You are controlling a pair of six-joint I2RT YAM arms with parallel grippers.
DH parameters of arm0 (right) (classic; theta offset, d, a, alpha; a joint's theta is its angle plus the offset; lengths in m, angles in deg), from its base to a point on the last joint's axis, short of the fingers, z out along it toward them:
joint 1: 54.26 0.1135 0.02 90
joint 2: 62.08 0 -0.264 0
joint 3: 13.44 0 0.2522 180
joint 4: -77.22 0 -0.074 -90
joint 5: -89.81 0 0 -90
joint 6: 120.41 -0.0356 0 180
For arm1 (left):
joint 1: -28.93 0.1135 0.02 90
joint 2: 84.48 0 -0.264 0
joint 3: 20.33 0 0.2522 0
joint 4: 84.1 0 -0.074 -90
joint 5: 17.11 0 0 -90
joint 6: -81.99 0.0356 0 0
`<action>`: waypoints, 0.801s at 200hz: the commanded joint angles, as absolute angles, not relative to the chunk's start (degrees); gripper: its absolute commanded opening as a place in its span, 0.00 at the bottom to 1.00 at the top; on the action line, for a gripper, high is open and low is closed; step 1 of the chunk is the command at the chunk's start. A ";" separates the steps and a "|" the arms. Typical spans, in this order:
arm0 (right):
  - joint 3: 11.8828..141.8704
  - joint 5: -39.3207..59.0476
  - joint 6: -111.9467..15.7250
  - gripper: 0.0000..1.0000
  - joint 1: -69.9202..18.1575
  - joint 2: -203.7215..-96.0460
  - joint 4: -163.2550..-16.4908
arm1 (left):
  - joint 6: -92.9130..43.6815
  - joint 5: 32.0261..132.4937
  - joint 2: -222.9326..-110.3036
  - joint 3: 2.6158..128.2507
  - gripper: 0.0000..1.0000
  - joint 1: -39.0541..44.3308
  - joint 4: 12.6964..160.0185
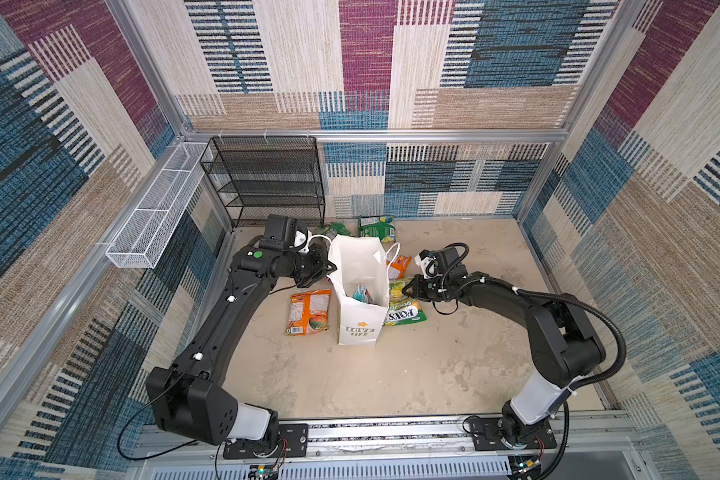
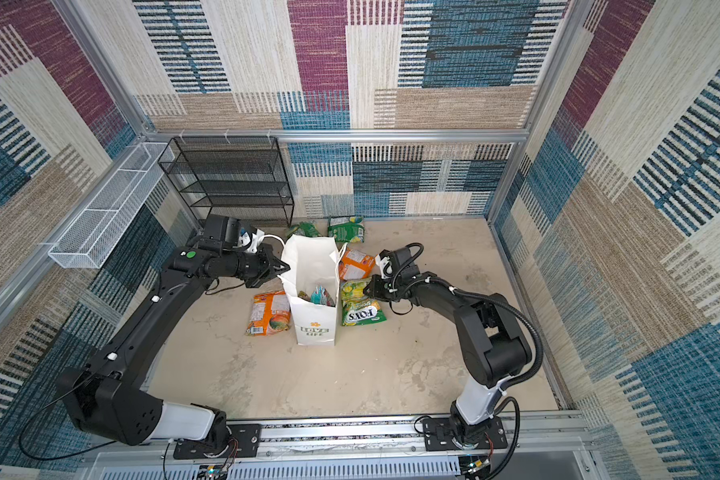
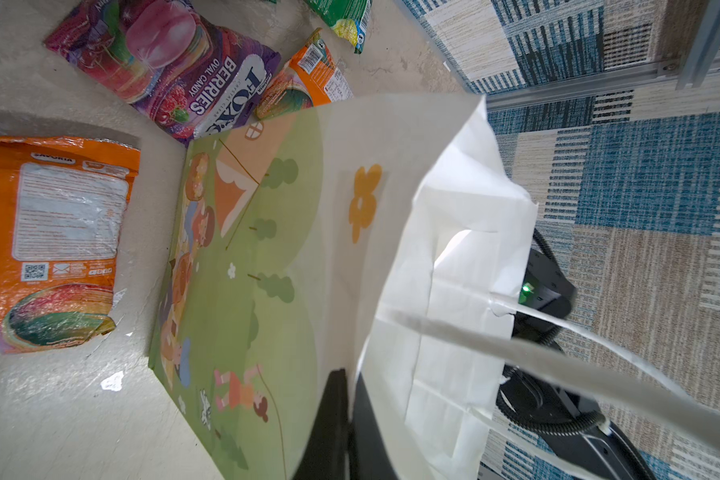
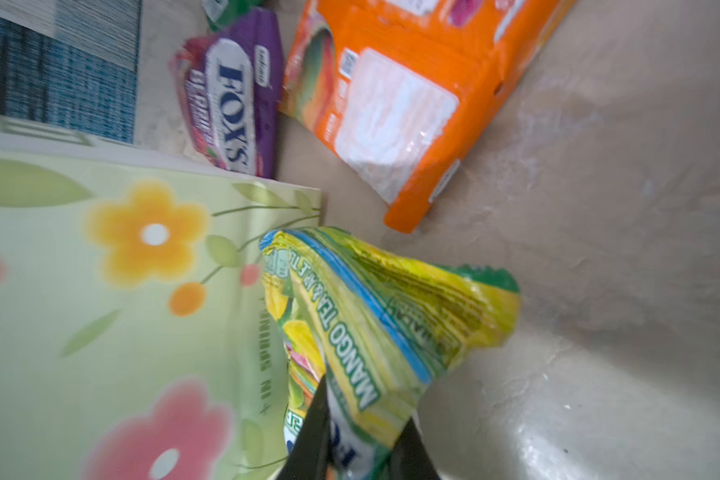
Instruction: Place the snacks into the paper bag
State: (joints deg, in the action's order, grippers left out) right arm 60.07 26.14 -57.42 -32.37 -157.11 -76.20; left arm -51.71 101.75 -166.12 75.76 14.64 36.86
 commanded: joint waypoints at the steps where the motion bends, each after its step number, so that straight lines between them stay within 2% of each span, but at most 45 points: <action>1: 61.77 24.02 -59.12 0.01 -32.30 -151.35 -73.82 | -52.38 102.30 -165.87 75.79 0.00 14.78 38.98; 44: 70.58 15.82 -60.82 0.00 -32.32 -139.74 -66.00 | -52.42 102.50 -165.77 75.79 0.00 14.78 38.99; 84: 86.81 13.62 -59.99 0.00 -31.00 -136.34 -59.49 | -52.64 102.34 -165.60 75.71 0.00 14.78 38.98; 133: 117.61 8.41 -57.89 0.00 -19.95 -149.00 -49.08 | -52.74 102.57 -165.30 75.45 0.00 14.82 39.38; 160: 129.40 3.62 -57.07 0.00 -13.60 -156.57 -44.85 | -52.57 102.43 -165.42 75.51 0.00 14.79 39.34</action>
